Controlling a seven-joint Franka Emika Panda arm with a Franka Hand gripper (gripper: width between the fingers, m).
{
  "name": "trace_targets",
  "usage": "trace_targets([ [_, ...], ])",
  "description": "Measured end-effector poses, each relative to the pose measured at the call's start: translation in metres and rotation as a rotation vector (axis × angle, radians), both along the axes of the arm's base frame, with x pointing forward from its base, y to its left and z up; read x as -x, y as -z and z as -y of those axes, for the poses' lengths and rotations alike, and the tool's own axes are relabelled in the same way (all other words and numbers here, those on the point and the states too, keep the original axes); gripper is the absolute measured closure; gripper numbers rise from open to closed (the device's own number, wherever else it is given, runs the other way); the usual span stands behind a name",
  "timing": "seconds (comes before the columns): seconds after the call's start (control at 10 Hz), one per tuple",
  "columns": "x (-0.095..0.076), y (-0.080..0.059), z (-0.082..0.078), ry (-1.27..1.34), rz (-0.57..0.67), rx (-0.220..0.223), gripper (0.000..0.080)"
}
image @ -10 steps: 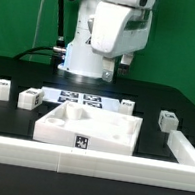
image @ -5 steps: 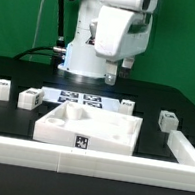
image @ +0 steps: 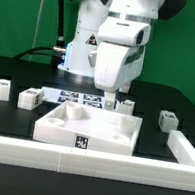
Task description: Assemble one leg
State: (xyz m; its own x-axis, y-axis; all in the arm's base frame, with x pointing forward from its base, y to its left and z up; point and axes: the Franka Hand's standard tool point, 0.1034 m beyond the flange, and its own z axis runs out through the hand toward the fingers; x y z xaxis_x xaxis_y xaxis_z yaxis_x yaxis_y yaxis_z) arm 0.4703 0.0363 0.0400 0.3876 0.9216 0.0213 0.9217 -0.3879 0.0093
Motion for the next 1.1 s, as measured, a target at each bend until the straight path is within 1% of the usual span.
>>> trace_targets([
  [0.1,0.001,0.008,0.002,0.007,-0.003,-0.003,0.015],
  [0.2,0.003,0.012,0.003,0.009,-0.01,-0.003,0.015],
  [0.3,0.006,0.019,0.003,0.009,-0.021,-0.005,0.015],
  [0.5,0.011,0.026,0.001,0.012,-0.033,-0.007,0.015],
  [0.7,0.014,0.029,0.001,0.013,-0.041,-0.007,0.015],
  [0.8,0.014,0.029,0.001,0.013,-0.041,-0.007,0.0263],
  [0.9,0.014,0.029,0.001,0.013,-0.041,-0.007,0.0263],
  [1.0,0.014,0.029,0.001,0.013,-0.041,-0.007,0.0463],
  [1.1,0.014,0.029,0.001,0.013,-0.041,-0.007,0.0598],
])
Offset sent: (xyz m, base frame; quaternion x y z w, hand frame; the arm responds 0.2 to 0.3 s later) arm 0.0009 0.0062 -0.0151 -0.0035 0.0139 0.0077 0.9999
